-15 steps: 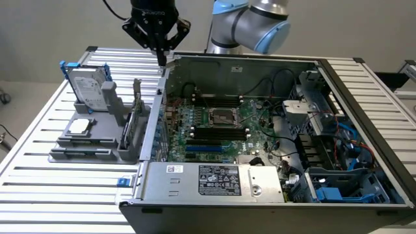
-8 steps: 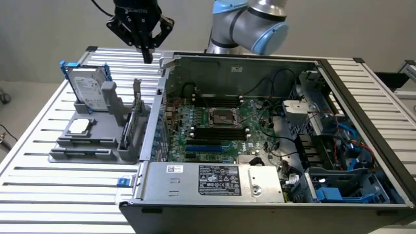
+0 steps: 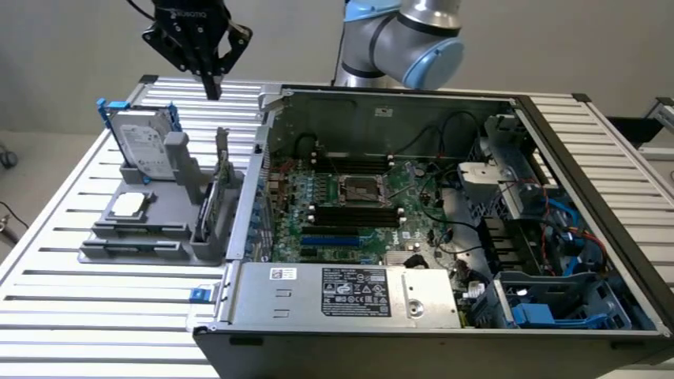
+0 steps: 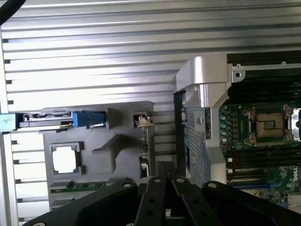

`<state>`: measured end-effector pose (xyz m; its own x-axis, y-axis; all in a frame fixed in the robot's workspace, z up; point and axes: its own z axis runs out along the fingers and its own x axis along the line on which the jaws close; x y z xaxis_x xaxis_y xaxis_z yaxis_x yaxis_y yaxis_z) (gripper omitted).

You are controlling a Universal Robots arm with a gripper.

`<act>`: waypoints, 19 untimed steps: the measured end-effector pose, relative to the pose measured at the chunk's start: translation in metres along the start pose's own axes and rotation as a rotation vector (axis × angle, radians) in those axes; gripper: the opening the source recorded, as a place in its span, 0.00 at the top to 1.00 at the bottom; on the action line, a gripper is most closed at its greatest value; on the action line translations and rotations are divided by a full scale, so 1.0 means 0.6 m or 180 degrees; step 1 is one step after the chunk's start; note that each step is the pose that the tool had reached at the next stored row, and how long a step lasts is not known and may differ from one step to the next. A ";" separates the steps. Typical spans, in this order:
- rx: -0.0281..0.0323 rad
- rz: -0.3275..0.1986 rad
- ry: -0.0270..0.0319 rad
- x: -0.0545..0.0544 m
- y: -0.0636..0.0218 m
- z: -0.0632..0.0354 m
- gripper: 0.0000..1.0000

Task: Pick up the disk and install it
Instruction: 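Reach for the disk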

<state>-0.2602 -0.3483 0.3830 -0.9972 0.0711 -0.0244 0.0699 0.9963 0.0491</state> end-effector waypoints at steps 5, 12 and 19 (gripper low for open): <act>0.0000 0.0001 0.0000 0.039 0.012 0.001 0.89; 0.0001 0.0000 0.0000 0.093 0.032 0.002 0.89; 0.0013 0.0000 -0.0001 0.148 0.050 0.005 0.89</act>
<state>-0.3465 -0.3121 0.3791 -0.9972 0.0712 -0.0246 0.0700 0.9965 0.0450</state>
